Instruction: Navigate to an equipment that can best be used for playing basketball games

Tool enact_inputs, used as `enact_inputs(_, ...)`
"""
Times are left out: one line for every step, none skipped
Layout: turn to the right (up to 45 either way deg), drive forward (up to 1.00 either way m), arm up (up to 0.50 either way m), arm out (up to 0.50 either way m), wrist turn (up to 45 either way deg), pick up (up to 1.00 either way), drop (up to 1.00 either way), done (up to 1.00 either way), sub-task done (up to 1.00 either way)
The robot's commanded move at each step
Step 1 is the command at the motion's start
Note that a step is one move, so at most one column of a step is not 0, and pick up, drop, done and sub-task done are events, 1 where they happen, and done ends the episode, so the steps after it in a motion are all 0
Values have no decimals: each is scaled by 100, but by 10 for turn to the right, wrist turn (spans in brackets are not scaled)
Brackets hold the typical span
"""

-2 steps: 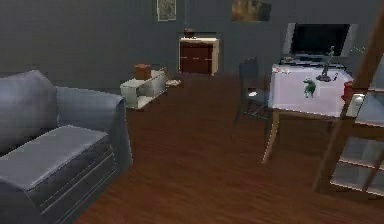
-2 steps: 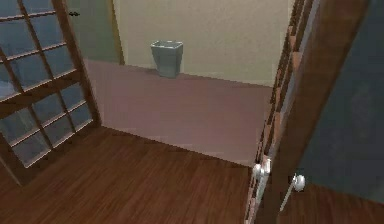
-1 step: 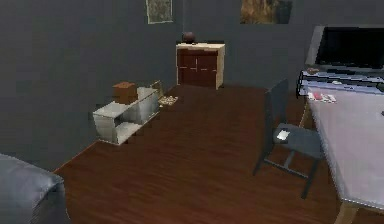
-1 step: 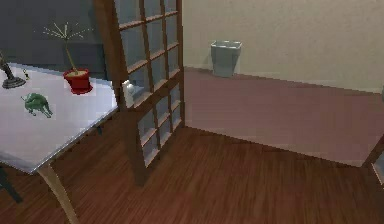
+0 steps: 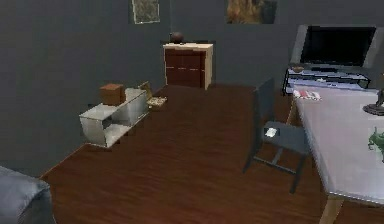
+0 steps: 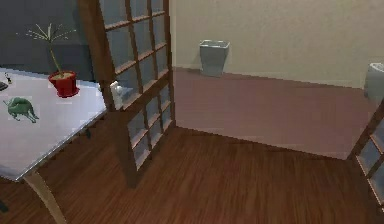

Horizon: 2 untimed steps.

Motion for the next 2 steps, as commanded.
enact_inputs(0,100,0,0,0,0,0,0,0)
enact_inputs(0,40,0,0,0,0,0,0,0)
